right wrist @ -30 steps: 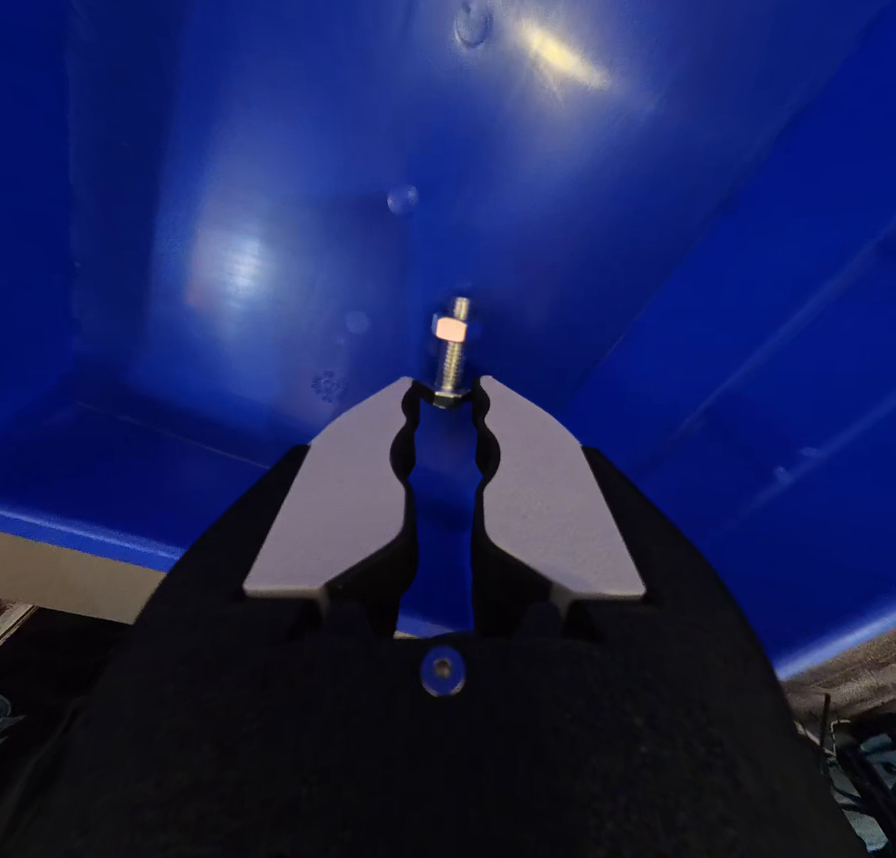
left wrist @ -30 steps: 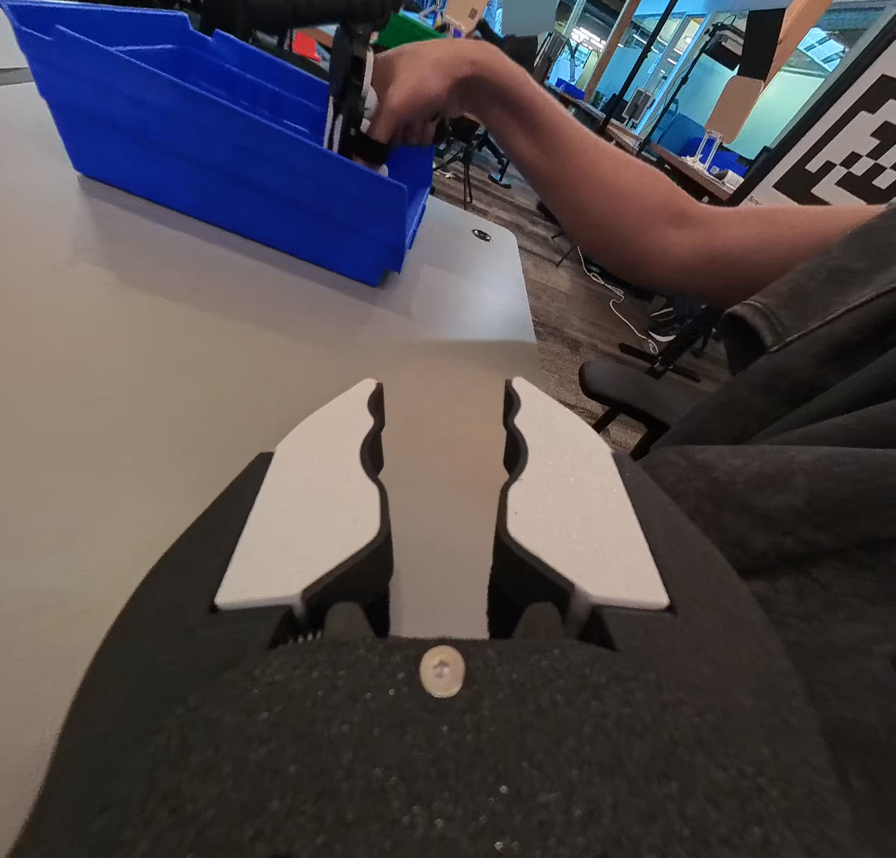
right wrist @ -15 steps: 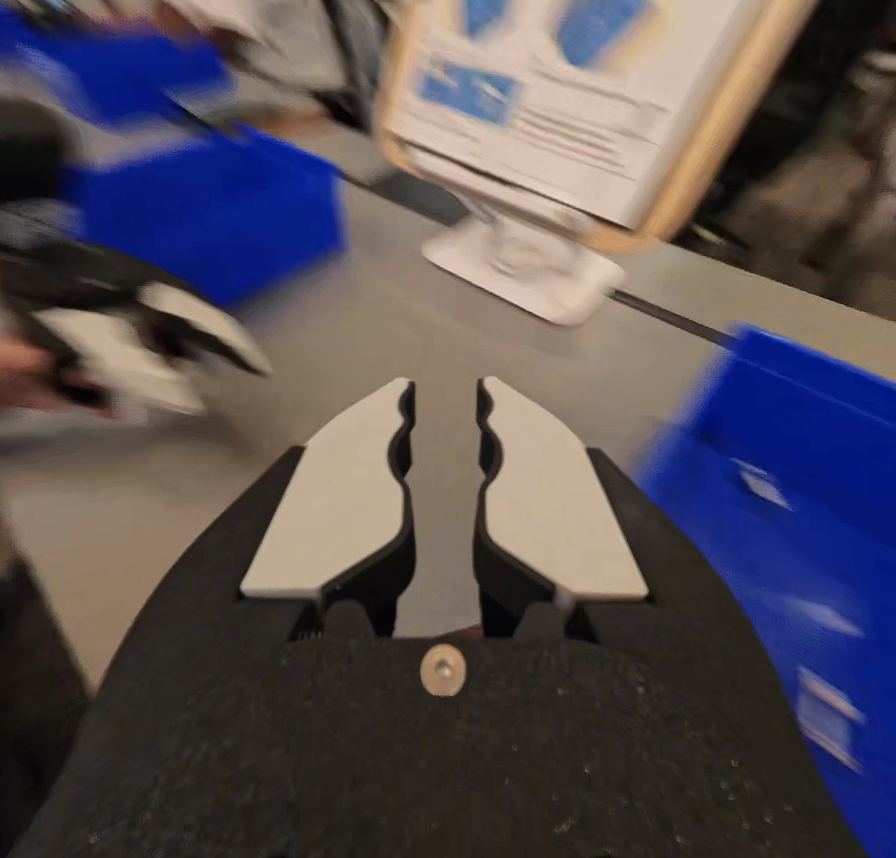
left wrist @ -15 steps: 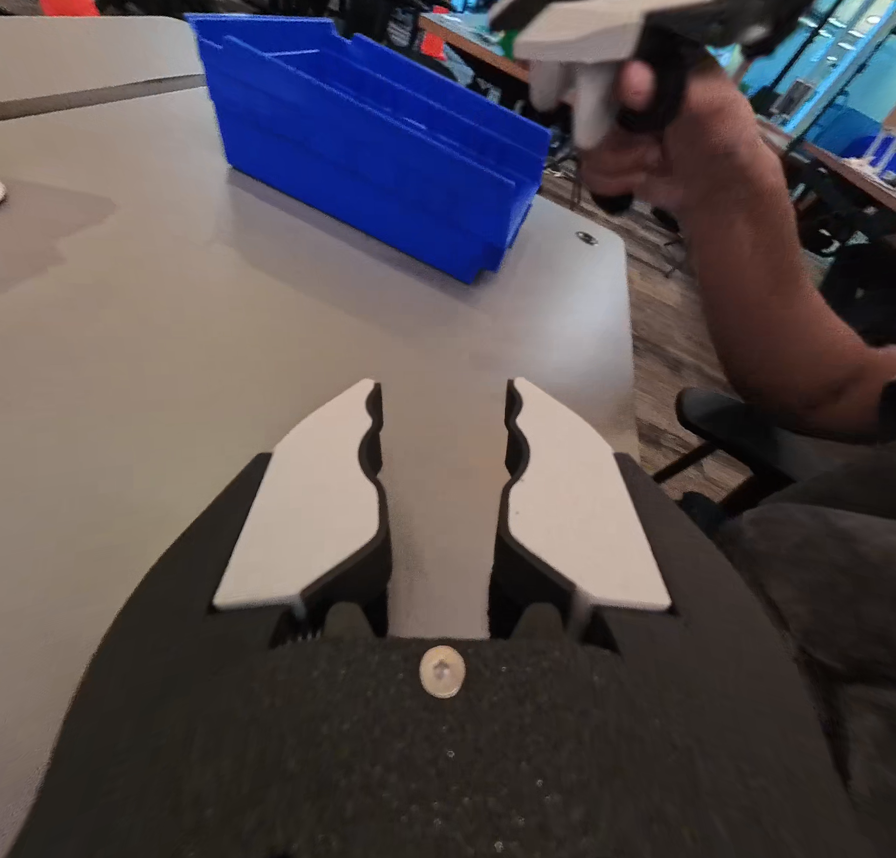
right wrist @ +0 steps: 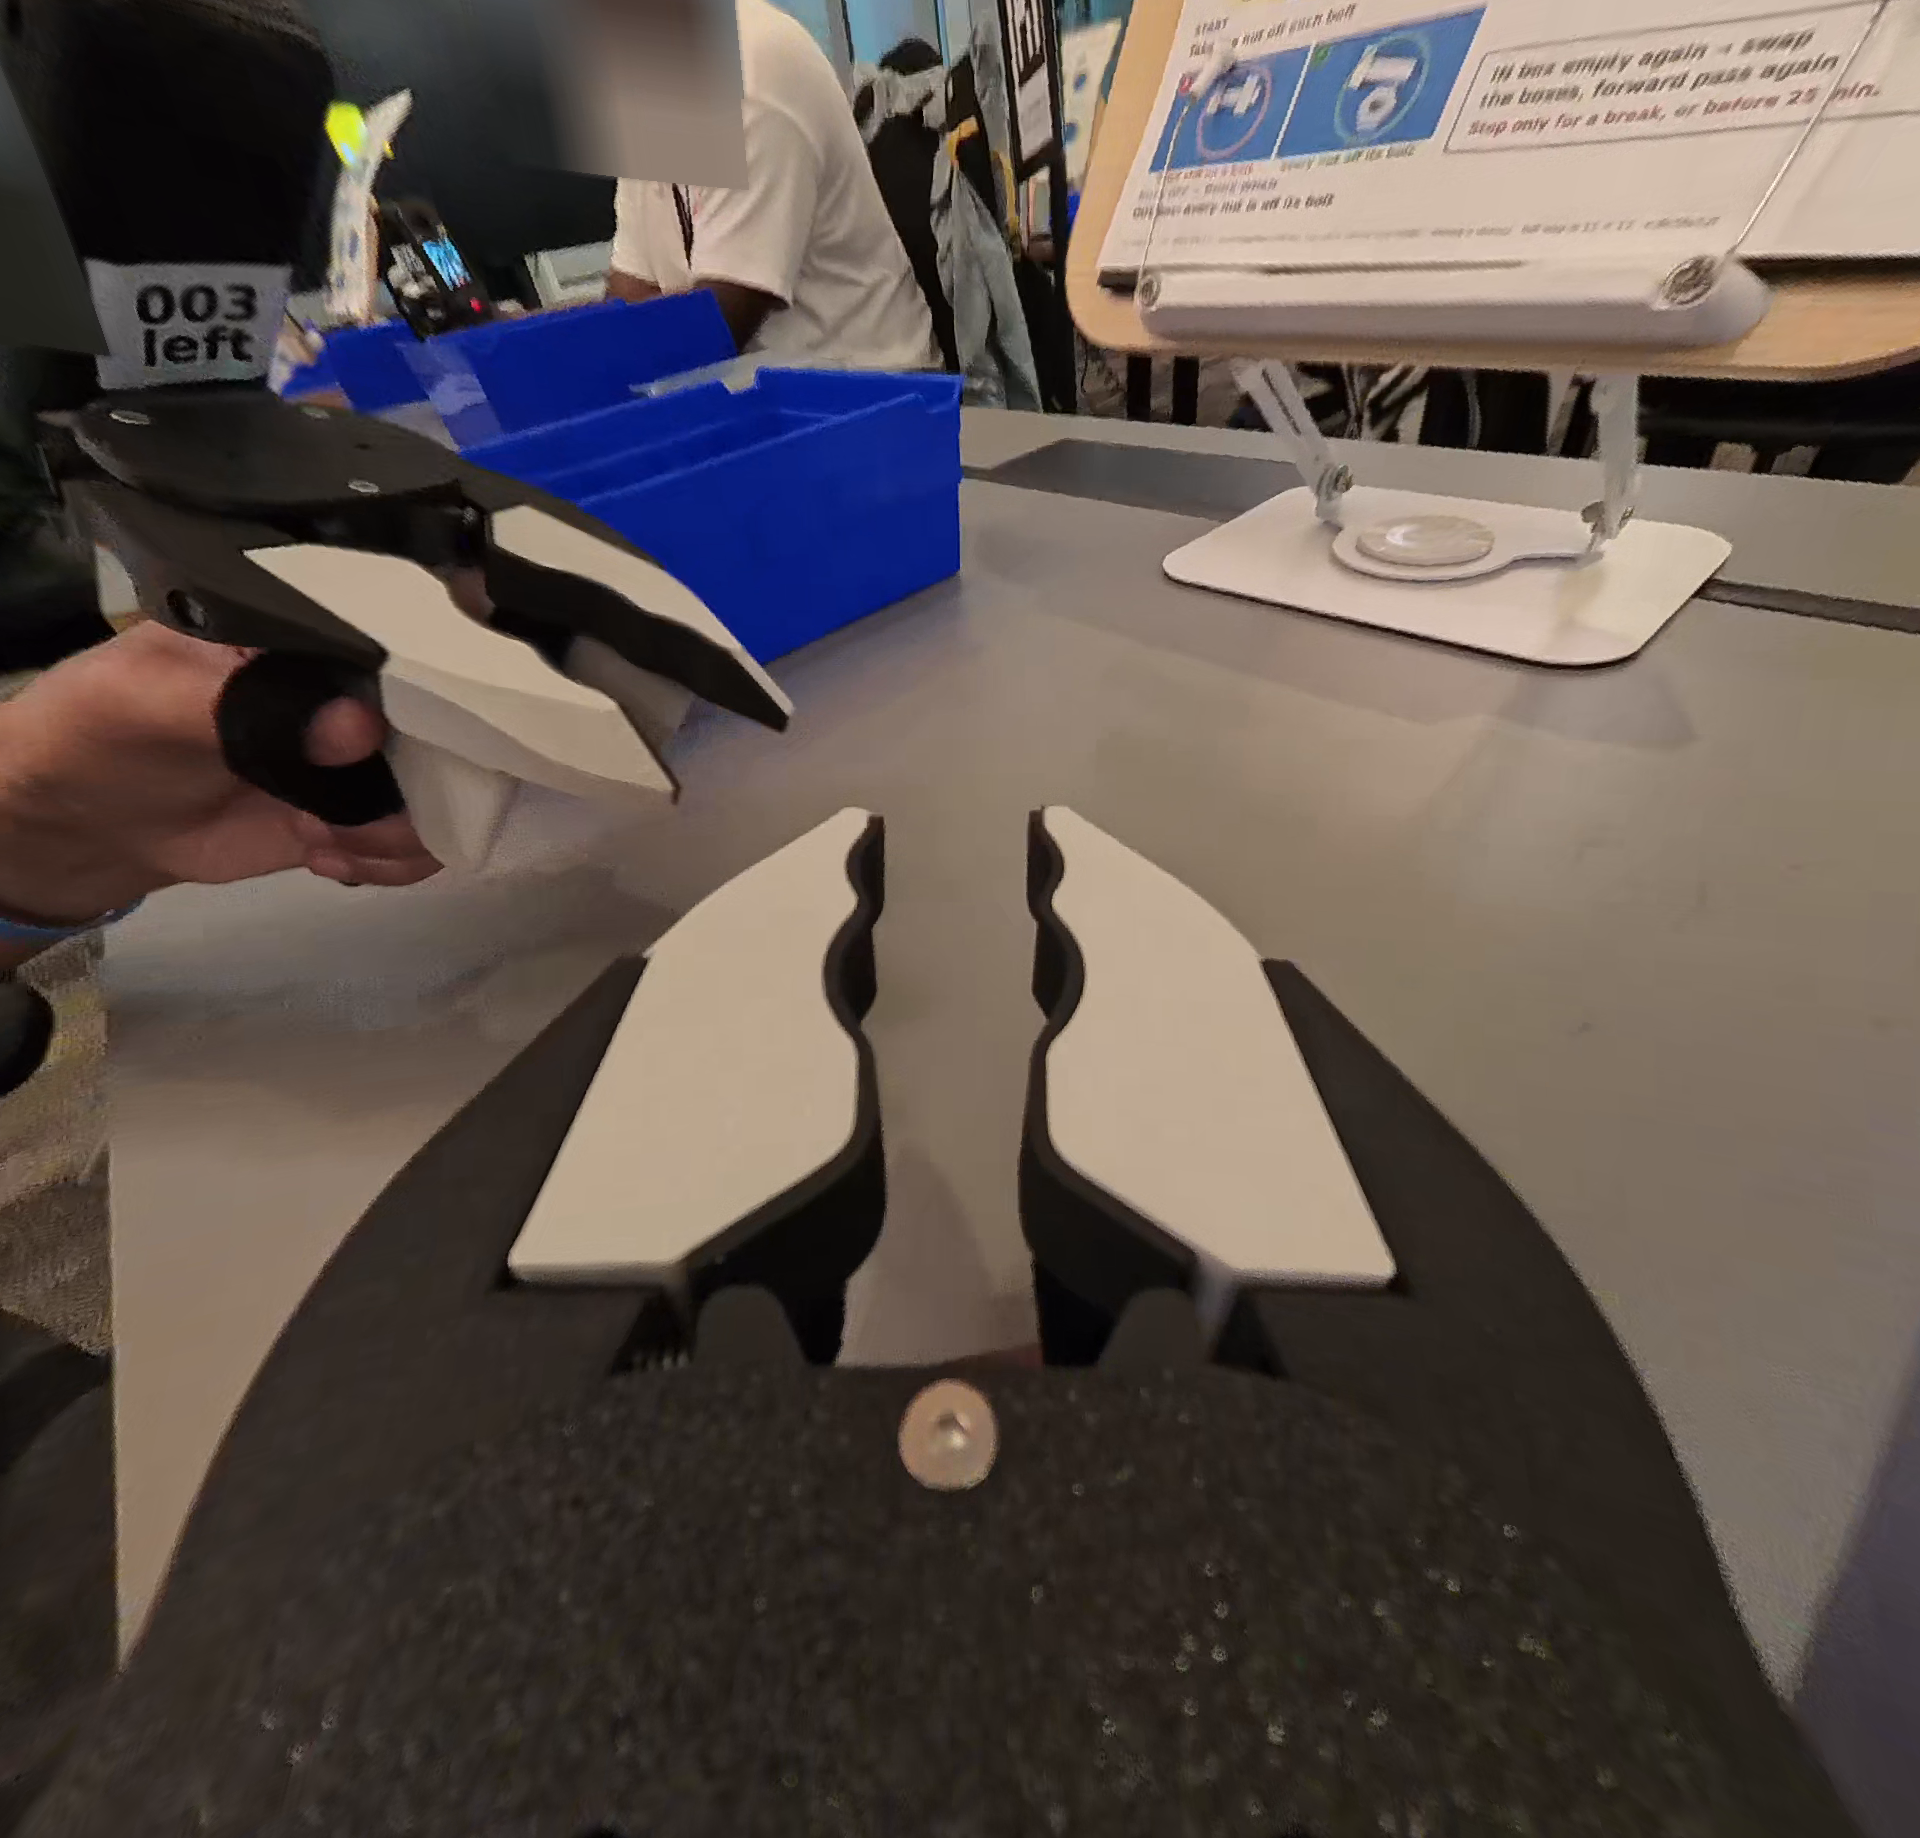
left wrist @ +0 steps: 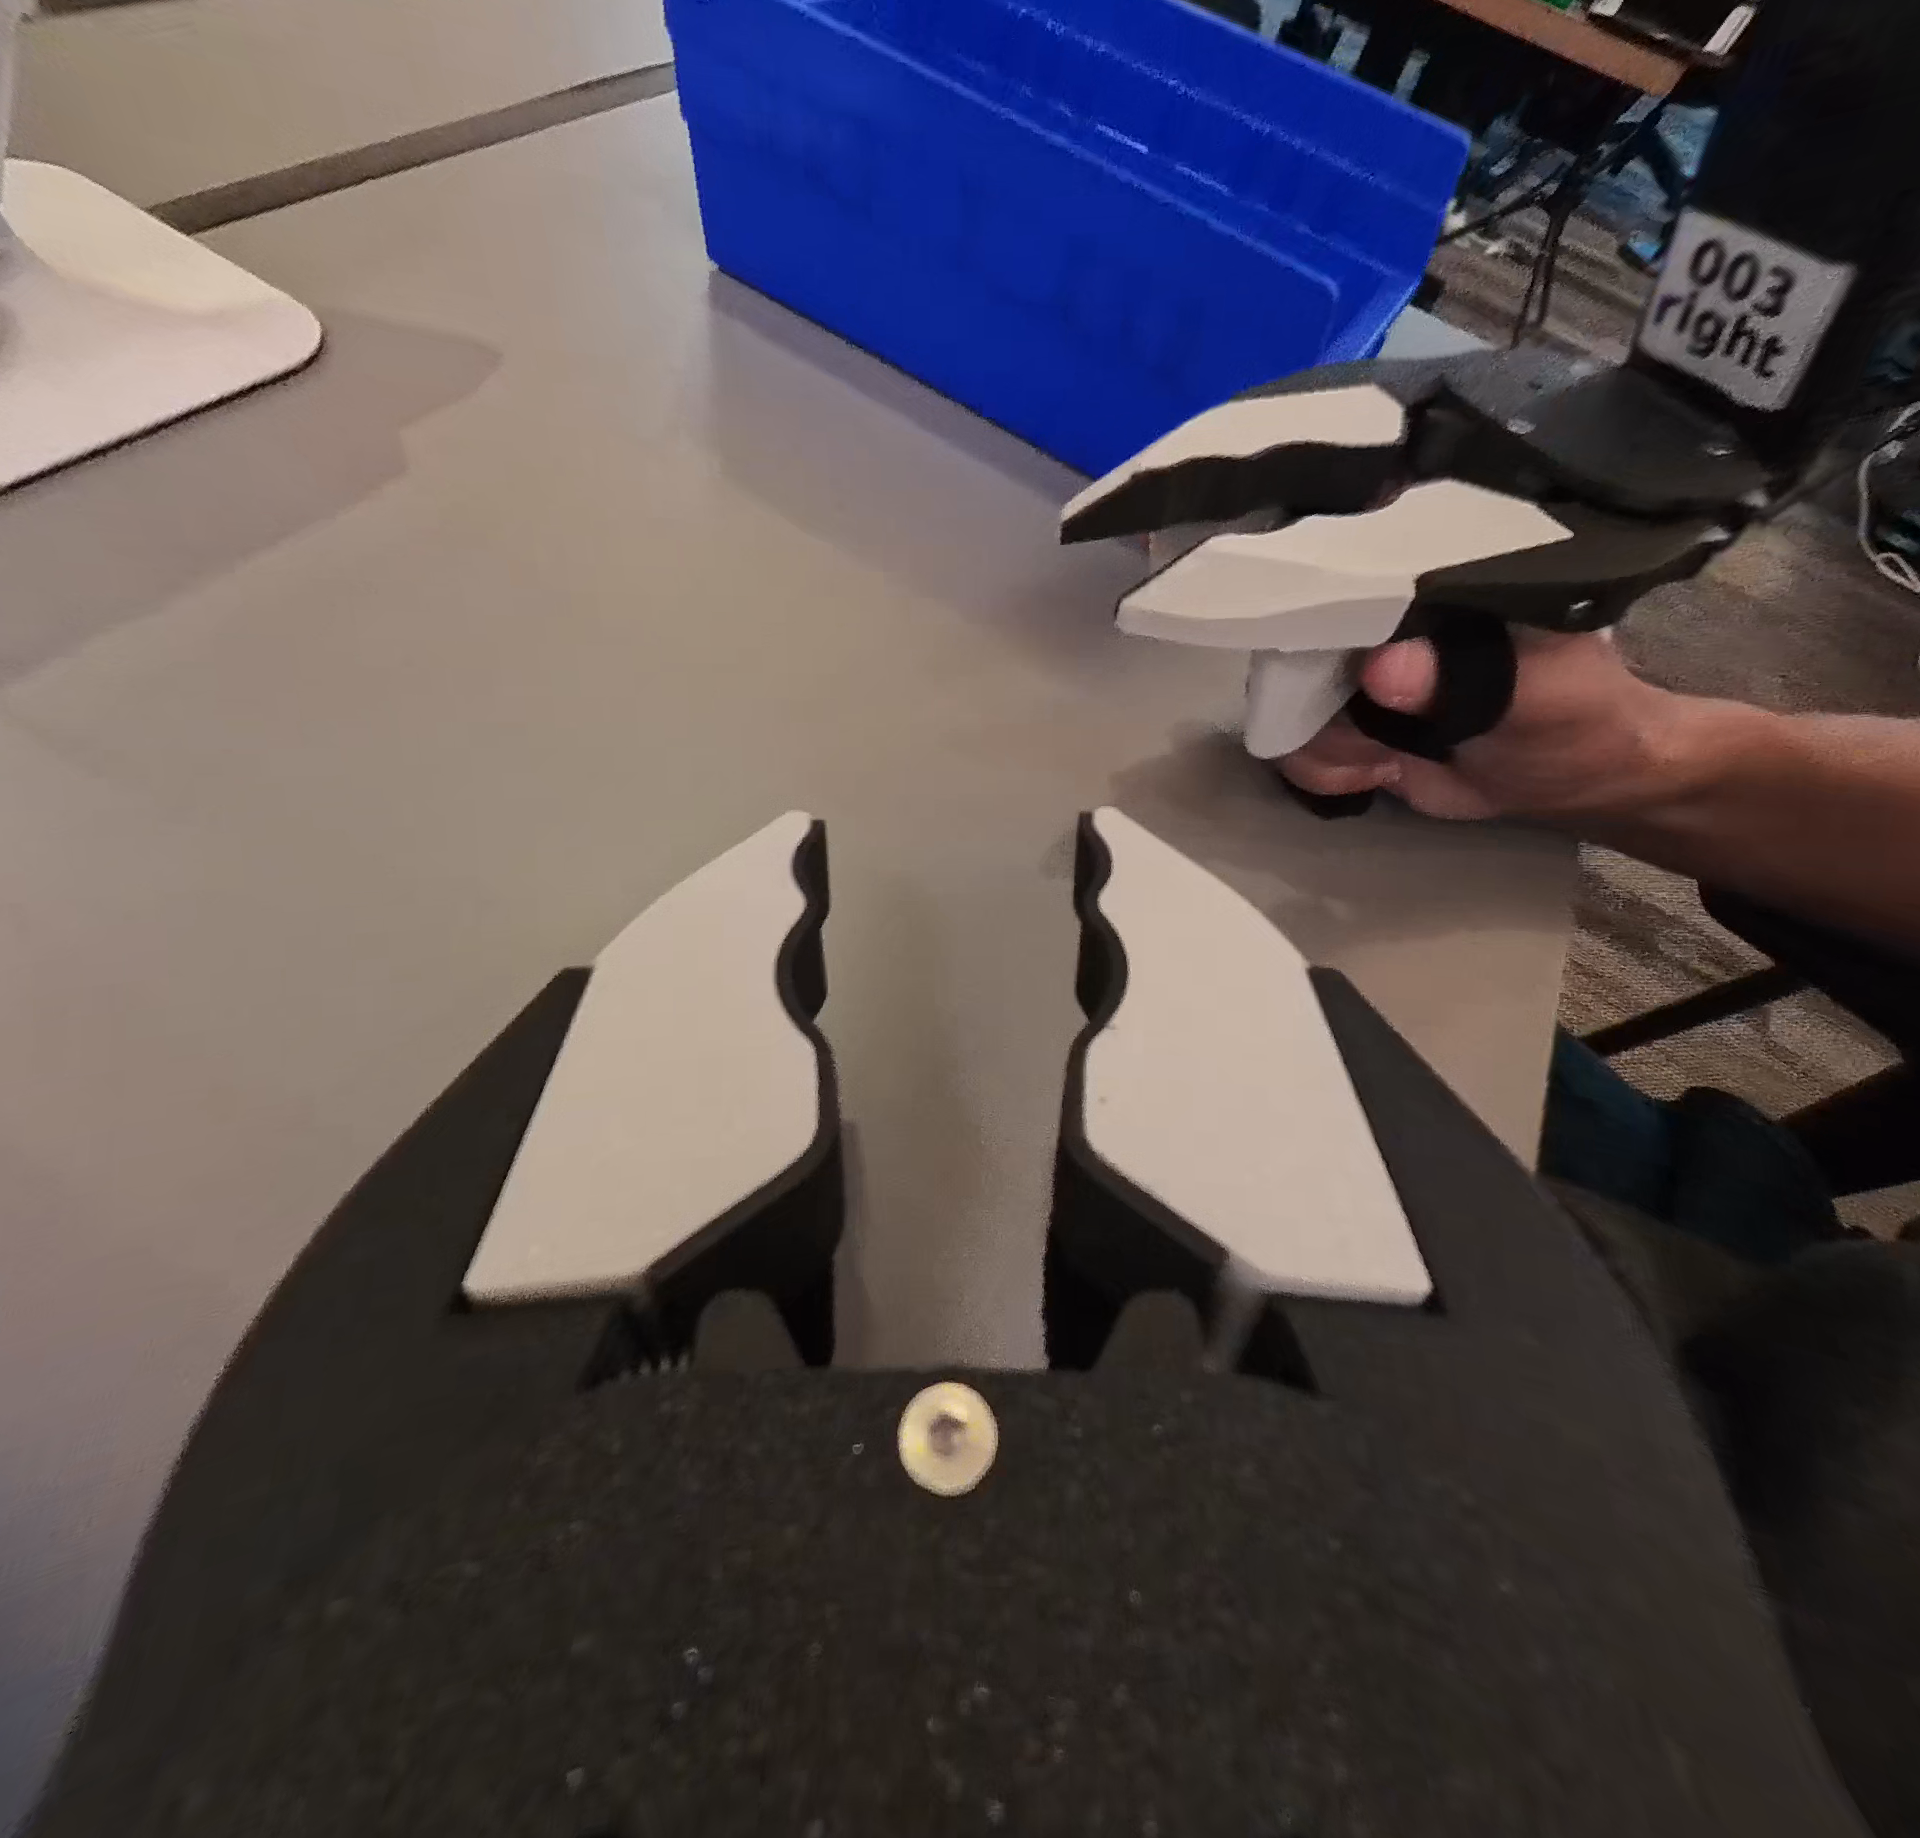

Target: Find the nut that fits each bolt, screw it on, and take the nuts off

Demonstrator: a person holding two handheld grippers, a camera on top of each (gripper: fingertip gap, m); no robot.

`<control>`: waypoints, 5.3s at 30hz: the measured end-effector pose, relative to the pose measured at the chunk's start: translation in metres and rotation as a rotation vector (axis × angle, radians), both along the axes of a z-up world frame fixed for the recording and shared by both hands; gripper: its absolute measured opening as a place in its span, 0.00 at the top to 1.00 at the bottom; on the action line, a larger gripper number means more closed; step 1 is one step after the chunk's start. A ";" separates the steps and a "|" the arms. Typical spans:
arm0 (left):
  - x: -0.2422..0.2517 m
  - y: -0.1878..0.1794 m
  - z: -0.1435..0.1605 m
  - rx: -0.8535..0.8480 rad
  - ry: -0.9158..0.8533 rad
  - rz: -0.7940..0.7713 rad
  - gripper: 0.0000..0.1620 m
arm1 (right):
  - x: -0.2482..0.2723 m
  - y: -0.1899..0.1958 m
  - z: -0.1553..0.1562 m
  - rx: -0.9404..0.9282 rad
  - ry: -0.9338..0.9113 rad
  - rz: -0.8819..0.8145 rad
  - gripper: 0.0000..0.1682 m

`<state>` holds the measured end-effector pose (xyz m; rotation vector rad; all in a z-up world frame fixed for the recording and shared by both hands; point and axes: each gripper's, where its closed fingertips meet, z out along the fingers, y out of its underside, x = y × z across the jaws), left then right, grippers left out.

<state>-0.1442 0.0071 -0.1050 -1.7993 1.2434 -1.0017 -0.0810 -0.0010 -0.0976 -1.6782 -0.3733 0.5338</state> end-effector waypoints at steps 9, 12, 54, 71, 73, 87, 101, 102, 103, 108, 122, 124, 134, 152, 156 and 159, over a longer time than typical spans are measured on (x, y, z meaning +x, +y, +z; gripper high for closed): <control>-0.088 0.029 0.078 0.188 0.149 0.100 0.72 | 0.001 -0.002 0.001 0.002 0.022 0.011 0.87; -0.177 0.088 0.081 0.266 0.430 0.369 0.69 | 0.001 -0.003 0.002 0.012 0.014 0.012 0.87; -0.055 0.001 0.004 0.163 0.754 -0.628 0.81 | -0.009 -0.007 0.001 0.040 -0.036 0.051 0.91; -0.037 -0.033 -0.086 0.253 0.894 -0.964 0.81 | -0.012 -0.007 0.000 0.027 -0.027 0.072 0.91; -0.034 -0.036 -0.087 0.251 0.872 -0.978 0.81 | -0.012 -0.007 0.000 0.026 -0.027 0.072 0.91; -0.052 -0.037 -0.043 0.173 0.554 -0.511 0.69 | -0.038 -0.026 -0.013 -0.002 -0.276 0.338 0.84; -0.104 -0.069 -0.019 -0.020 -0.103 0.028 0.74 | -0.076 -0.019 -0.070 0.367 -1.408 1.041 0.82; -0.105 -0.068 -0.020 -0.023 -0.100 0.022 0.74 | -0.080 -0.019 -0.070 0.384 -1.406 1.071 0.83; -0.105 -0.069 -0.022 -0.037 -0.098 0.014 0.74 | -0.083 -0.020 -0.070 0.386 -1.406 1.099 0.84; -0.108 -0.075 -0.023 -0.061 -0.104 -0.007 0.74 | -0.089 -0.026 -0.077 0.318 -1.460 1.214 0.84; -0.099 -0.095 -0.029 -0.017 -0.034 -0.113 0.74 | -0.095 -0.025 -0.094 0.129 -1.501 1.313 0.91; -0.099 -0.095 -0.031 -0.014 -0.024 -0.116 0.74 | -0.095 -0.025 -0.094 0.092 -1.481 1.294 0.91; -0.113 -0.073 -0.032 0.011 0.010 0.000 0.74 | -0.094 0.010 -0.037 -0.127 -0.823 0.794 0.91; -0.105 -0.062 -0.046 0.081 0.142 -0.013 0.74 | -0.033 -0.001 0.008 -0.049 0.182 0.375 0.91; -0.112 -0.059 -0.002 -0.043 -0.019 -0.083 0.73 | -0.031 -0.001 0.009 -0.058 0.219 0.386 0.91; -0.149 -0.009 0.054 0.074 -0.046 0.030 0.75 | -0.033 -0.002 0.008 -0.060 0.212 0.402 0.91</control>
